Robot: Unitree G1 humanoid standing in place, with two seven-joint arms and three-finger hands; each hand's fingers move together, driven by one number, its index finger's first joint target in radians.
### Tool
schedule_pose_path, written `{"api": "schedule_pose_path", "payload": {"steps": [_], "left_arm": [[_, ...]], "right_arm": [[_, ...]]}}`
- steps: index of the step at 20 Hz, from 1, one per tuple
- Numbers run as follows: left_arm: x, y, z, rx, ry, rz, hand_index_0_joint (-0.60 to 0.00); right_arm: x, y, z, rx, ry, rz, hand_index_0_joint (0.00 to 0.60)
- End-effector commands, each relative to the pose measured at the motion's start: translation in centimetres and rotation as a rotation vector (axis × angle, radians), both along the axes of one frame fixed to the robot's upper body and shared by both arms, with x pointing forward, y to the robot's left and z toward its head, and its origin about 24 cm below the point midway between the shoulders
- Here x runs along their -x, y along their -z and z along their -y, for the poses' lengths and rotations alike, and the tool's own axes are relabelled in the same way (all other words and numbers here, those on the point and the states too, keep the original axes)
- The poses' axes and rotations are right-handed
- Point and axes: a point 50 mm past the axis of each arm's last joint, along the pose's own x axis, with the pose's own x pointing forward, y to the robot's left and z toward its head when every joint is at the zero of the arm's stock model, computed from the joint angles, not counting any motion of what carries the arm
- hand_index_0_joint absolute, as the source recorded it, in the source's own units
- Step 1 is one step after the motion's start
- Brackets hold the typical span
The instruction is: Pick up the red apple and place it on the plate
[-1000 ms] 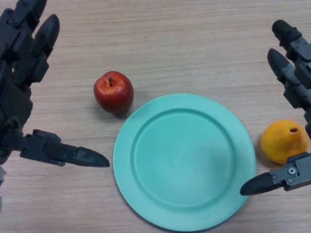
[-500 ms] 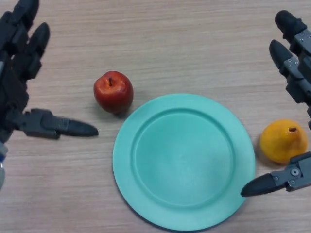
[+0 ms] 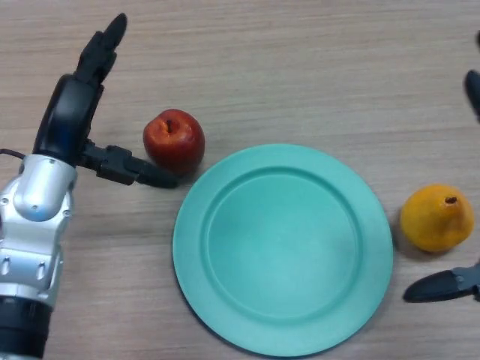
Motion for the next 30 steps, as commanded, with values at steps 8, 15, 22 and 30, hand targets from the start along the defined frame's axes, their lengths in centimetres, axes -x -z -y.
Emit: {"api": "schedule_pose_path", "payload": {"steps": [8,15,22,30], "left_arm": [[-2.0,-3.1,1.1,0.019,-0.010,0.208,0.000],[-2.8,-1.4,2.2,-0.043,-0.031,0.145,-0.600],[-2.2,-2.1,1.2,0.036,-0.024,0.133,-0.600],[2.9,-6.0,3.6,-0.061,0.125,0.298,-0.600]], "right_arm": [[1.3,-2.8,0.7,-0.019,0.014,0.242,0.000],[1.3,-3.1,0.7,-0.012,0.022,0.242,0.000],[1.6,-3.0,0.4,-0.001,0.025,0.250,0.000],[1.6,-3.1,-0.2,-0.005,-0.002,0.236,0.000]]}}
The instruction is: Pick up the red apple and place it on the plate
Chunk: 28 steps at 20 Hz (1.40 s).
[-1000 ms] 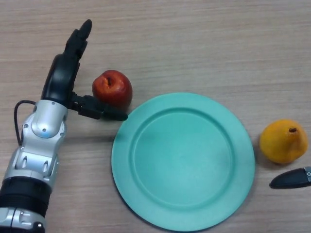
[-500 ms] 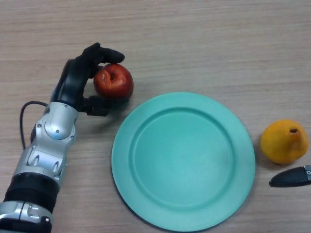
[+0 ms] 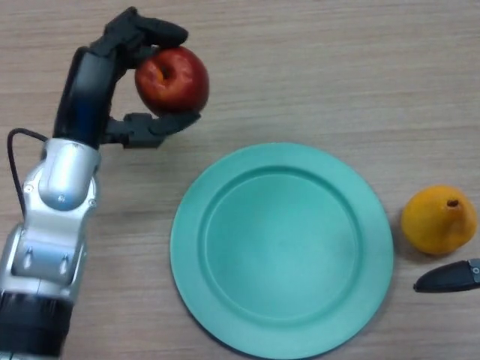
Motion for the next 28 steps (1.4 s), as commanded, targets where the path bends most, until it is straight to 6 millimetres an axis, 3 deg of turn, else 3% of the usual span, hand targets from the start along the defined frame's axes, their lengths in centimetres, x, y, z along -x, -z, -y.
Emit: {"api": "schedule_pose_path", "payload": {"steps": [1,5,11,14,16,19,23,28], "left_arm": [[2.4,-2.4,1.8,-0.092,0.113,0.137,-0.600],[4.8,-0.1,3.9,-0.174,0.165,0.129,-0.600],[5.1,4.3,5.5,-0.172,0.226,-0.002,-0.600],[5.0,4.2,5.7,-0.073,0.261,-0.010,-0.600],[5.0,4.3,5.7,-0.076,0.259,-0.011,-0.403],[4.1,4.8,5.7,-0.144,0.195,-0.024,-0.003],[4.4,4.3,5.3,-0.202,0.176,0.003,0.000],[5.9,-0.7,3.7,-0.063,0.170,0.126,0.000]], "right_arm": [[1.3,-2.2,-0.3,0.034,-0.001,0.176,0.000],[1.0,-2.3,-0.5,0.032,-0.013,0.171,0.000],[0.8,-2.4,-1.0,0.026,-0.024,0.175,0.000],[0.8,-2.2,-1.0,0.024,-0.035,0.171,0.000],[0.9,-2.2,-1.0,0.021,-0.034,0.172,0.000],[1.1,-2.3,-0.9,0.023,-0.022,0.174,0.000],[1.3,-2.9,-1.1,0.029,-0.020,0.197,0.000],[1.4,-3.3,-1.5,0.031,-0.032,0.208,0.000]]}}
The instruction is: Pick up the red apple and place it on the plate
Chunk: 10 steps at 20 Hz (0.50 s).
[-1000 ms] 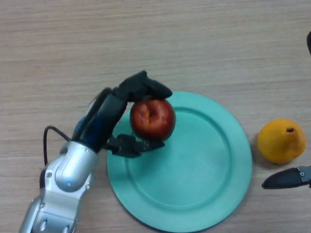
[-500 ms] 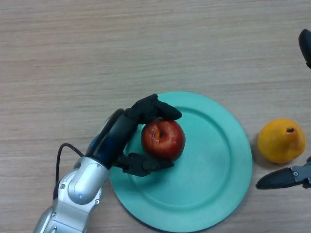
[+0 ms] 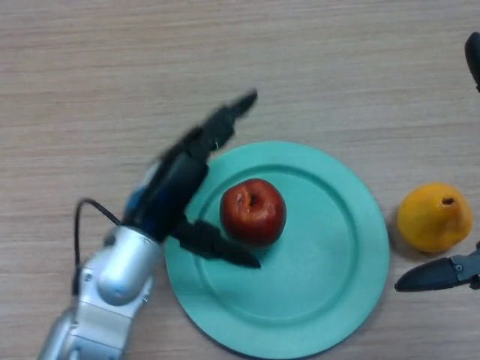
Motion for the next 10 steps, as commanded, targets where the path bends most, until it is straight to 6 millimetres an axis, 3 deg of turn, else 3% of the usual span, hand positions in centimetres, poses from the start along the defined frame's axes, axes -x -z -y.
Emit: {"api": "schedule_pose_path", "payload": {"steps": [1,5,10], "left_arm": [[1.1,-4.6,-1.9,0.136,0.004,0.144,0.000],[3.4,-9.0,-5.3,0.421,0.053,0.094,0.000],[5.2,-10.2,-9.3,0.553,0.064,0.088,0.000]], "right_arm": [[1.4,-2.1,0.0,0.028,0.022,0.169,0.000],[1.3,-2.2,-0.1,0.039,0.005,0.154,0.000],[1.3,-2.0,-0.3,0.046,0.001,0.155,0.000]]}}
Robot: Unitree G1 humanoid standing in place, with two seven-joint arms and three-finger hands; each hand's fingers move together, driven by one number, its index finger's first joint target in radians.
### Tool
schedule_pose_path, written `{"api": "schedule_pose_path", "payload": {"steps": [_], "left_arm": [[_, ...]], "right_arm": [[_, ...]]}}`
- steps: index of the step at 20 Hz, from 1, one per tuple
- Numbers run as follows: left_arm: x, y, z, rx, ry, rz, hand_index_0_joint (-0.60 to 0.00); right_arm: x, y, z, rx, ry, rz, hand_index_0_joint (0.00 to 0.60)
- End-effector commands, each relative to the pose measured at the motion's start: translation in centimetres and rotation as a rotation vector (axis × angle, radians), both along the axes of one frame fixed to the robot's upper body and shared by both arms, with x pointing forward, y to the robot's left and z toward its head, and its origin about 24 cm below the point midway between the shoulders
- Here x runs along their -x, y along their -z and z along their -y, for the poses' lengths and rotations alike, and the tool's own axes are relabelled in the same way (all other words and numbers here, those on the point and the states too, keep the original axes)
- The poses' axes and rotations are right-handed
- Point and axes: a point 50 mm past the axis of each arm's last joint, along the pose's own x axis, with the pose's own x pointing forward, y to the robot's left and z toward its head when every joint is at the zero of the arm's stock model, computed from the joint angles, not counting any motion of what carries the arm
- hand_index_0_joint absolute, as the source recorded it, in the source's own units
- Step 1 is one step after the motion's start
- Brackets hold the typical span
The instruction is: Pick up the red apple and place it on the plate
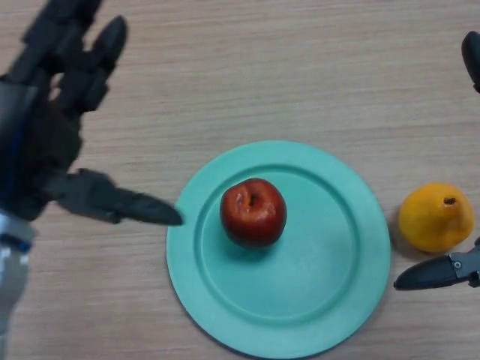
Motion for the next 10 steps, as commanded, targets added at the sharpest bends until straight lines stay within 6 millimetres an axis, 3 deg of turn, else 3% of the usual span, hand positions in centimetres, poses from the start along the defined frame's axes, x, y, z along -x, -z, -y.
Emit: {"api": "schedule_pose_path", "payload": {"steps": [1,10], "left_arm": [[1.46,-2.90,-2.42,0.030,-0.054,0.149,0.000],[2.21,-2.24,-3.02,-0.066,-0.166,0.221,0.000]], "right_arm": [[1.46,-1.84,-0.23,0.046,-0.003,0.170,0.000],[1.08,-1.50,-0.53,0.066,-0.003,0.169,0.000]]}}
